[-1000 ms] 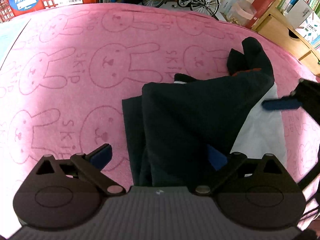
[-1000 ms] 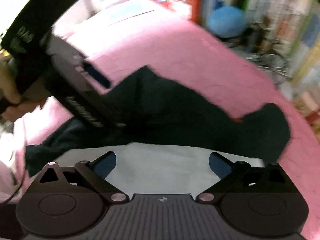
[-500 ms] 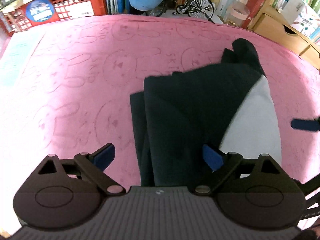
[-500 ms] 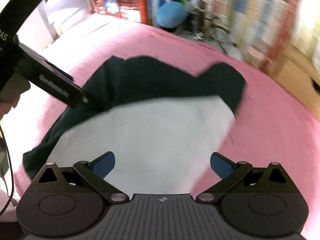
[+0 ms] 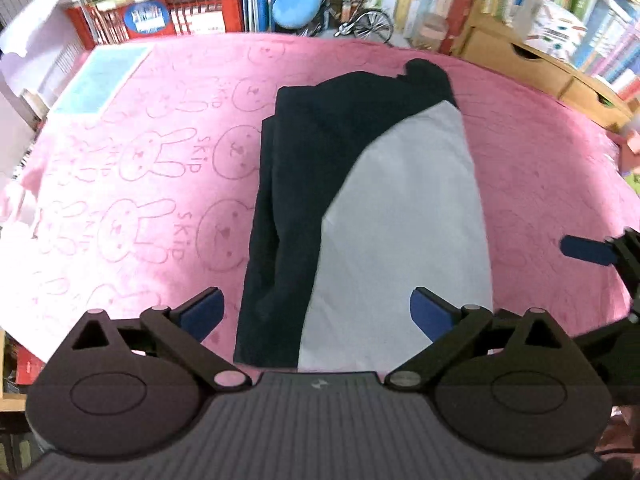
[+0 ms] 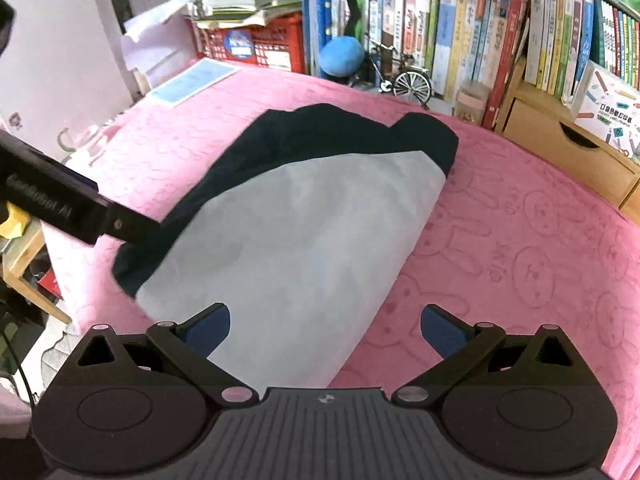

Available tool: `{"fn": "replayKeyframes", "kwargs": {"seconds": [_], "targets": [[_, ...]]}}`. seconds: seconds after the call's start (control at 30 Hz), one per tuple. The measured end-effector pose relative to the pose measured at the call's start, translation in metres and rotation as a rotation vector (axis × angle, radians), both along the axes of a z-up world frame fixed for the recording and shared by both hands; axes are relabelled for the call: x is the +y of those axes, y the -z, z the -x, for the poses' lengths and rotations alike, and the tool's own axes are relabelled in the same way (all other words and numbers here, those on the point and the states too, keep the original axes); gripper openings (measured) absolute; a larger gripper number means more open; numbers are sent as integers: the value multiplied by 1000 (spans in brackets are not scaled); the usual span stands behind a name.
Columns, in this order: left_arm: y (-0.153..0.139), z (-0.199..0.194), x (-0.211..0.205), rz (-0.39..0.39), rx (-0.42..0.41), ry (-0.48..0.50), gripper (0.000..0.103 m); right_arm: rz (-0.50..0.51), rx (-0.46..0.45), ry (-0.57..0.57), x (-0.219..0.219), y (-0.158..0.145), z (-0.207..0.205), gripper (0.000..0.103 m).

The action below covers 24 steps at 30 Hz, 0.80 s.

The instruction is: Fold clothes

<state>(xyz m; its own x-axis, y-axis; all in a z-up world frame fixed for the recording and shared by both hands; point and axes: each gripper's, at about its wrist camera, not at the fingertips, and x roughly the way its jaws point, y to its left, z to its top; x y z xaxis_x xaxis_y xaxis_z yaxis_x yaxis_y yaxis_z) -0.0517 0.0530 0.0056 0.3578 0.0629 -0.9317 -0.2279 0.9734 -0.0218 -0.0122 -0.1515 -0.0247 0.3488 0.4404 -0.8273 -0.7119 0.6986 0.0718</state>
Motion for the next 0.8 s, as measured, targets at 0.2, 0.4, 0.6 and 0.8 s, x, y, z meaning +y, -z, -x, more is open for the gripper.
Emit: {"fn": "replayKeyframes", "kwargs": {"seconds": [0.2, 0.4, 0.6, 0.8], "targets": [[-12, 27, -9, -16, -47, 28, 103, -6, -21, 31, -5, -8, 35, 103], [-16, 46, -7, 11, -92, 122, 103, 19, -181, 87, 1, -23, 78, 103], [-21, 68, 9, 52, -128, 175, 103, 103, -251, 141, 26, -33, 121, 103], [-22, 84, 28, 70, -151, 237, 103, 126, -233, 205, 53, -44, 152, 103]]}}
